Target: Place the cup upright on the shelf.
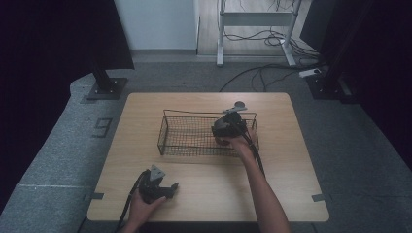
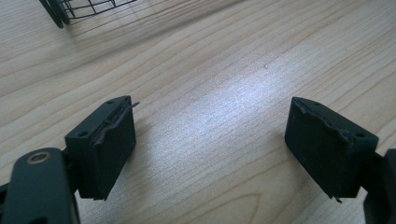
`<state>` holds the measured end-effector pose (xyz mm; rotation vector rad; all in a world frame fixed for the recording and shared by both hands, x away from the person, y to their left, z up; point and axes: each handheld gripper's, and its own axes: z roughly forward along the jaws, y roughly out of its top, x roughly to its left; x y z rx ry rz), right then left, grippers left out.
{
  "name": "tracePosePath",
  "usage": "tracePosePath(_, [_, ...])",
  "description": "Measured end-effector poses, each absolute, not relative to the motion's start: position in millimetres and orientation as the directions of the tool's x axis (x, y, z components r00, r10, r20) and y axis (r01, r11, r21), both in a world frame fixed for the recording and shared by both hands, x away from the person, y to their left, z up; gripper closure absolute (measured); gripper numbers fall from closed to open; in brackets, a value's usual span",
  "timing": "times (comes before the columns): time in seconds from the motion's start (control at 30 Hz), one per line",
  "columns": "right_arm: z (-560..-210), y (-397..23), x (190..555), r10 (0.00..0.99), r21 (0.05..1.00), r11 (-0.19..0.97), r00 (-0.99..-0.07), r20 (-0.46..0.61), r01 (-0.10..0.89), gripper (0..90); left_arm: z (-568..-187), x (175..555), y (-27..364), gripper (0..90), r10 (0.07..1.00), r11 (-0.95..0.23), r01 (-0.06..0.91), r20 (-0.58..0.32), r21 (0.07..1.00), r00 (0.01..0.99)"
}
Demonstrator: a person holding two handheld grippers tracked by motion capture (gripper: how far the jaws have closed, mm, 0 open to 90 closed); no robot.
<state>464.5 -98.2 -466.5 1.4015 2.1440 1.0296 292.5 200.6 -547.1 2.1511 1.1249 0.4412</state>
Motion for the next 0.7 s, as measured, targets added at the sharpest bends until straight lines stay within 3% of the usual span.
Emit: tracePosePath(0.7, [-479, -91, 470, 0.911, 0.695, 0.255, -0.408, 0.059, 0.672, 13.4, -547, 293, 201, 16.3, 0.820, -0.410, 0.596, -0.007, 0.690, 0.573])
